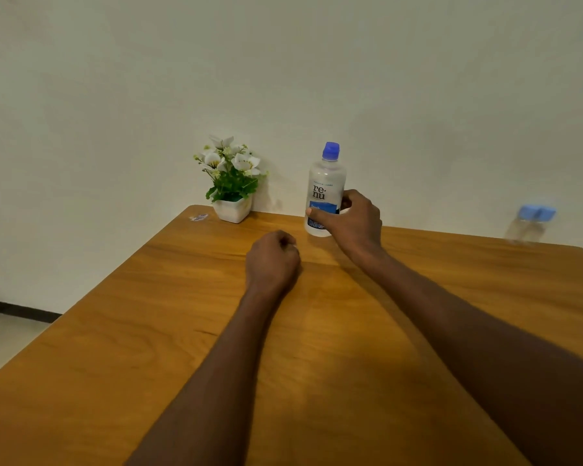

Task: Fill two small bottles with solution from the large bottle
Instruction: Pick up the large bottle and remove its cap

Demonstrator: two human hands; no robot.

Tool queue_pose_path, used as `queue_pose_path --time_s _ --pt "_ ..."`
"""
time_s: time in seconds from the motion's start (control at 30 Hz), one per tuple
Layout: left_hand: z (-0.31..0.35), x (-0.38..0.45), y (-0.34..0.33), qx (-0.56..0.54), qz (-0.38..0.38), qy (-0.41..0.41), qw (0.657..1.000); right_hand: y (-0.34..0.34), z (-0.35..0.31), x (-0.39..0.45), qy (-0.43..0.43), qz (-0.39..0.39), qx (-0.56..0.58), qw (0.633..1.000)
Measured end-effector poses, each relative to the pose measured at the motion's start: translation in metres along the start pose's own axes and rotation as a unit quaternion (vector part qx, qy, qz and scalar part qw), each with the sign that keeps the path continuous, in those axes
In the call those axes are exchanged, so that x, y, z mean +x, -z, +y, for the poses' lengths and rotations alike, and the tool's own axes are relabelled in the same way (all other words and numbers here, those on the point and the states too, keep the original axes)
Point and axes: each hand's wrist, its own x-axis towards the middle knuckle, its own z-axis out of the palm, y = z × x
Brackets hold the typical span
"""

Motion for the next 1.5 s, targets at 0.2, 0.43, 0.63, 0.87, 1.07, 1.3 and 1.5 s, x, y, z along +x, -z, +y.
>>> queue_pose_path --time_s 0.2,0.43,0.63,0.87,1.07,1.3,1.5 --pt "0.009 -0.009 0.008 -0.071 0.024 -0.004 0.997 0.055 -0.003 -0.051 -0.003 0.008 -0.003 1.000" --pt "0.017 -0.022 0.011 -0.055 0.012 -0.028 0.998 0.102 0.007 -0.119 -0.021 -0.004 -0.003 1.000" --pt "0.025 -0.030 0.008 -0.031 -0.002 -0.083 0.996 0.112 0.019 -0.151 -0.030 -0.022 -0.006 0.999" --pt "0.023 -0.026 -0.002 -0.044 0.014 -0.106 0.993 0.105 0.032 -0.150 -0.018 -0.044 -0.010 0.999" --pt "0.047 -0.040 -0.010 -0.280 0.023 -0.080 0.956 0.104 0.040 -0.146 -0.012 -0.055 0.004 0.998" --pt "0.078 -0.057 -0.003 -0.486 -0.117 -0.071 0.863 0.102 0.042 -0.146 0.001 -0.053 0.010 0.999" --pt "0.106 -0.068 0.010 -0.493 -0.179 -0.148 0.839 0.101 0.041 -0.145 0.000 -0.055 -0.001 0.998"
